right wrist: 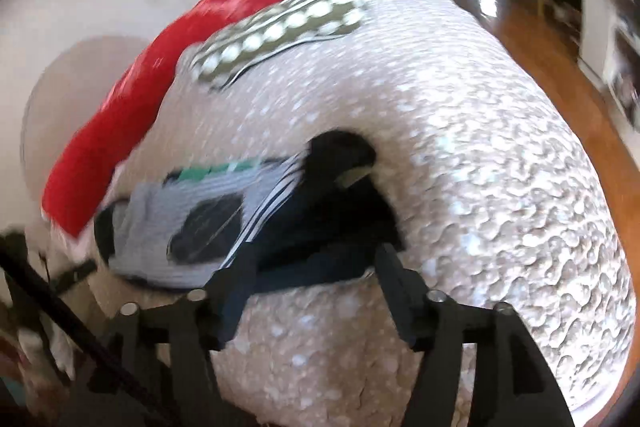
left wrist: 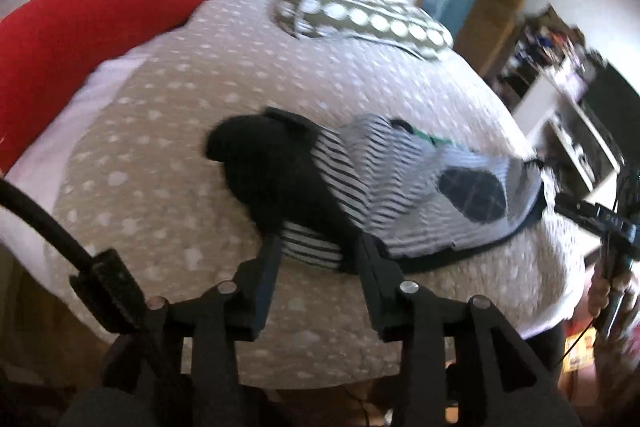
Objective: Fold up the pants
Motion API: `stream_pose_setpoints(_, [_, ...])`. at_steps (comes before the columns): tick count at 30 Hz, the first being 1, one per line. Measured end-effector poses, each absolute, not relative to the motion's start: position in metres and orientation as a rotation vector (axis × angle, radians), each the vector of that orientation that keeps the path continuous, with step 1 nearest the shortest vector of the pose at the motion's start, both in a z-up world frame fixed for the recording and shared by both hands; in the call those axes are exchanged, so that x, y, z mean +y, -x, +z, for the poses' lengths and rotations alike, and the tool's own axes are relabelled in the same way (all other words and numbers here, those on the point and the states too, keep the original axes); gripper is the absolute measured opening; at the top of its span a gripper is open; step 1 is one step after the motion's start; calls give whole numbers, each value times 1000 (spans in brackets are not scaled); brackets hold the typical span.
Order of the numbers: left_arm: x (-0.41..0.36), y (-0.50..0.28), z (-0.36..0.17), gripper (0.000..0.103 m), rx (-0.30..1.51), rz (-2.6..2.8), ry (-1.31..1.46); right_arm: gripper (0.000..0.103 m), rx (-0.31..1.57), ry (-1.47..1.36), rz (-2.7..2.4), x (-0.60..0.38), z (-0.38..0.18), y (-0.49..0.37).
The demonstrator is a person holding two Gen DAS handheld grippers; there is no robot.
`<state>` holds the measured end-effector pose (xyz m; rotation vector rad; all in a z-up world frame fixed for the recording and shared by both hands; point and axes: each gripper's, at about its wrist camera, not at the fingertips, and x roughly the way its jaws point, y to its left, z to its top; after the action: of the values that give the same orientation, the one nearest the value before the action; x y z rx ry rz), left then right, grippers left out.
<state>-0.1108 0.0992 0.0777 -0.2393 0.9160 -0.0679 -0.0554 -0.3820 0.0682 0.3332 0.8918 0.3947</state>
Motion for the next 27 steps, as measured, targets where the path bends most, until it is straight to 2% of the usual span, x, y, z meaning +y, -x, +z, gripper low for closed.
stream_pose_setpoints(3, [115,116,80,38,905,-22,296,74,881,-416,365,-384,66,42])
stream_pose_setpoints(8, [126,124,80,38,902,-4,351,74,801,-506,286,-377,74,33])
stream_pose_setpoints(12, [123,122,82,38,882,-17,394,72,885,-497,244,-361,63,1])
stream_pose_setpoints(13, [121,122,83,38,879,-20,398,47,889,-505,236,-362,57,-8])
stream_pose_setpoints(14, [119,121,84,38,878,-23,397,27,895,-516,251,-362,53,-14])
stream_pose_setpoints(15, [117,120,85,38,878,-24,394,16,912,-536,282,-361,49,-20])
stream_pose_setpoints(21, [117,114,84,39,875,-25,412,14,803,-551,356,-374,69,13])
stream_pose_setpoints(25, [120,106,75,39,893,-17,449,16,813,-490,275,-393,56,33])
stream_pose_setpoints(26, [120,106,73,39,899,-13,459,18,814,-494,259,-398,51,35])
stream_pose_setpoints(27, [120,106,72,39,901,-10,466,34,808,-517,252,-404,48,38])
